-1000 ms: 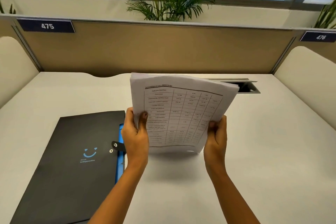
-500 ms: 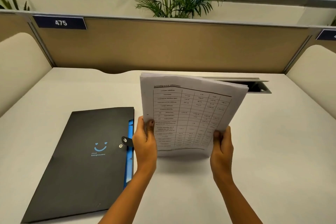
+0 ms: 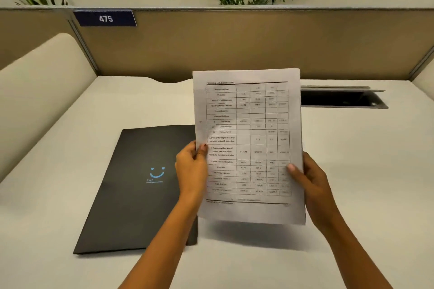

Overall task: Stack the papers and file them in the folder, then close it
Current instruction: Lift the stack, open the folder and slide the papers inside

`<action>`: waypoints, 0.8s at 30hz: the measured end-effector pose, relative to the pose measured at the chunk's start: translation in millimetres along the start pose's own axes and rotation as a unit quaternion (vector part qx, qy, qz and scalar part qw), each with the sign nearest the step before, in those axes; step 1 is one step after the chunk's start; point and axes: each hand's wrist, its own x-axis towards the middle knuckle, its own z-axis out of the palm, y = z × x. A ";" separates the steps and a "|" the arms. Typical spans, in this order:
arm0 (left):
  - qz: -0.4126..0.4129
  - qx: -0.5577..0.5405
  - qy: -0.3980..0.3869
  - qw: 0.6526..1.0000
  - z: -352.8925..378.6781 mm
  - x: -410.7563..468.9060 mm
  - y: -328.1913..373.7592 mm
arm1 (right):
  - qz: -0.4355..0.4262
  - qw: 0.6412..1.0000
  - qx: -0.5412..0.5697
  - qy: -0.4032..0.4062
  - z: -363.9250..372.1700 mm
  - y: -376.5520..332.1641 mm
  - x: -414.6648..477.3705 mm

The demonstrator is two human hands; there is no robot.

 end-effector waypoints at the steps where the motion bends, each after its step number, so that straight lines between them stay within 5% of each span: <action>1: -0.017 -0.015 0.006 1.000 -2.9 0.6 -0.1 | 0.018 0.999 0.022 -0.018 2.1 -0.2 -1.7; 6: -0.089 -0.079 0.050 0.992 -15.6 5.6 -6.3 | 0.058 0.993 0.098 -0.032 17.8 7.9 -12.4; 21: -0.063 0.014 -0.022 0.998 -29.4 13.3 -3.6 | 0.055 0.997 0.018 -0.043 26.1 13.7 -2.2; 24: -0.067 0.035 0.020 0.997 -39.1 13.2 -7.0 | 0.067 0.997 0.030 -0.016 23.0 19.5 -5.2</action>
